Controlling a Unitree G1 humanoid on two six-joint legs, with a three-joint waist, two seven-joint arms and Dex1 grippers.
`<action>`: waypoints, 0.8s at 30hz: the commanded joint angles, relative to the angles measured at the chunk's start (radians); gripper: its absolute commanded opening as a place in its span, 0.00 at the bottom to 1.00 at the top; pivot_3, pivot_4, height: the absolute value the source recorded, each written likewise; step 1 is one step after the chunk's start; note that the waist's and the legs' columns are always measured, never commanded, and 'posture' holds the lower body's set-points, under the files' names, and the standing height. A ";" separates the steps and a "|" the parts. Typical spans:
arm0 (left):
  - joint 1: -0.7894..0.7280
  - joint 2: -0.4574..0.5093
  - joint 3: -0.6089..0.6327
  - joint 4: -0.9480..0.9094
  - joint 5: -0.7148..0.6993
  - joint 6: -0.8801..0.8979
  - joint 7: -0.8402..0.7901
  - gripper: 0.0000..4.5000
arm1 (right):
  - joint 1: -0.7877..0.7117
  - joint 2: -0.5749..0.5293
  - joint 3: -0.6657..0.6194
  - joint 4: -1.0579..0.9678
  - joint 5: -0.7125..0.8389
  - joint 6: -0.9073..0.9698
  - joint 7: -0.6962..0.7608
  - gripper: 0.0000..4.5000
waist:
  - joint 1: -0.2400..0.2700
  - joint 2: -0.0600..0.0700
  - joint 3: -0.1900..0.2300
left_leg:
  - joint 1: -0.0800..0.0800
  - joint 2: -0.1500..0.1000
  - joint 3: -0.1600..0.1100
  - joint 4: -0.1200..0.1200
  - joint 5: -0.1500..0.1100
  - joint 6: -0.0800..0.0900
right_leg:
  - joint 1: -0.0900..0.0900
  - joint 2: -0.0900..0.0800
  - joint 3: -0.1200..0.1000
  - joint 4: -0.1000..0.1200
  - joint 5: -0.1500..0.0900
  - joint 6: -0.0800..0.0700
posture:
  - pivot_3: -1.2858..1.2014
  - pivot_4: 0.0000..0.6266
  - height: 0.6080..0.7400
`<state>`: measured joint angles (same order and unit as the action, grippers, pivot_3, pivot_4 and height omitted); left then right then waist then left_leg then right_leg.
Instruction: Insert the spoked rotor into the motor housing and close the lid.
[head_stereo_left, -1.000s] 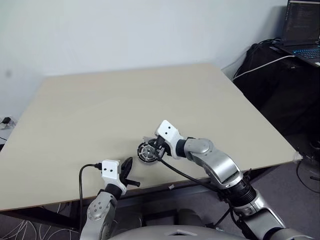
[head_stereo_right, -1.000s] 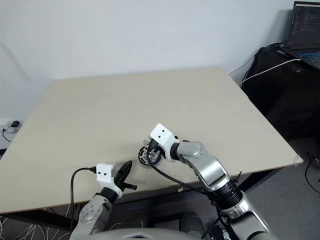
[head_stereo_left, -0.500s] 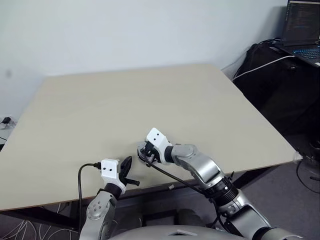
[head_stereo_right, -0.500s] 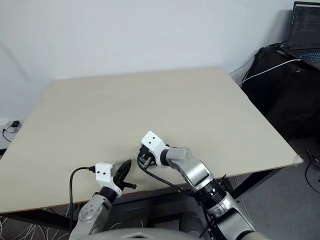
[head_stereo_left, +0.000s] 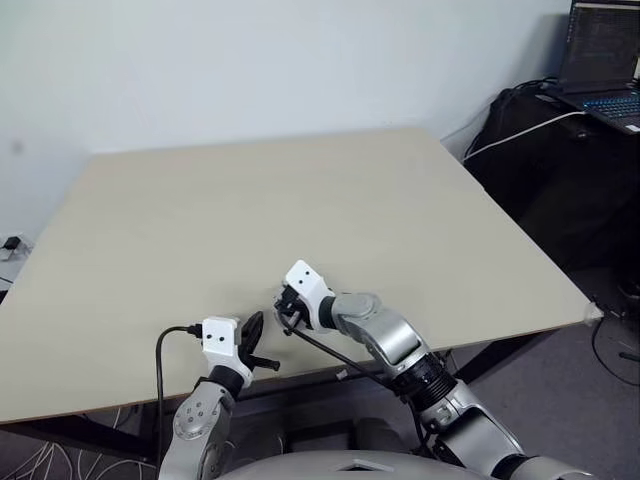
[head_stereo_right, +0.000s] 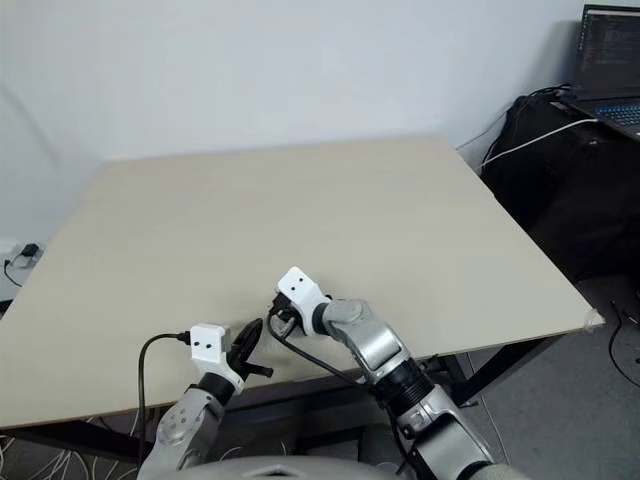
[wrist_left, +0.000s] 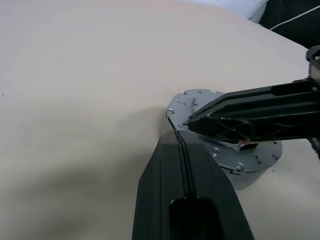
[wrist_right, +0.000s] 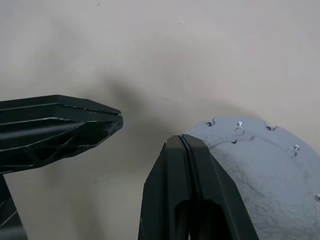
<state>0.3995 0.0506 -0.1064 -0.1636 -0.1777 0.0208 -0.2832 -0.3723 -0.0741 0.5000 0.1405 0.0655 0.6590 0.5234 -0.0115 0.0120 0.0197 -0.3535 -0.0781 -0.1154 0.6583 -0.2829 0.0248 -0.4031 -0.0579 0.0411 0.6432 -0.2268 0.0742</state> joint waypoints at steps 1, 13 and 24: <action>-0.002 0.001 -0.005 -0.060 -0.005 -0.001 0.004 0.00 | 0.024 0.003 -0.047 -0.062 0.032 -0.063 0.021 0.01 | 0.000 0.000 0.001 | 0.002 0.000 0.000 0.000 0.000 0.000 | 0.002 0.000 0.000 0.000 0.000 0.000 | 0.52 0.00 1.00; -0.004 0.002 -0.007 -0.069 -0.004 0.009 0.004 0.00 | -0.016 -0.084 -0.138 -0.092 0.075 -0.440 0.189 0.27 | 0.000 0.000 0.010 | 0.005 0.000 -0.001 -0.002 0.000 0.000 | 0.006 0.000 -0.001 -0.001 -0.001 0.001 | 0.52 0.00 1.00; 0.013 0.003 0.000 -0.091 -0.002 0.016 0.019 0.00 | -0.122 -0.183 -0.070 0.241 0.023 -0.691 0.510 0.99 | 0.000 -0.002 0.013 | 0.006 0.000 0.000 -0.002 0.000 0.000 | 0.006 0.000 0.000 -0.001 -0.001 0.000 | 0.52 0.00 1.00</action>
<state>0.4126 0.0513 -0.1068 -0.2040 -0.1769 0.0400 -0.2684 -0.4538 -0.2633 0.4346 0.3666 0.0790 0.0034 0.9882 -0.0117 0.0097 0.0325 -0.3476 -0.0779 -0.1155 0.6561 -0.2831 0.0250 -0.3969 -0.0582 0.0409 0.6419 -0.2282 0.0741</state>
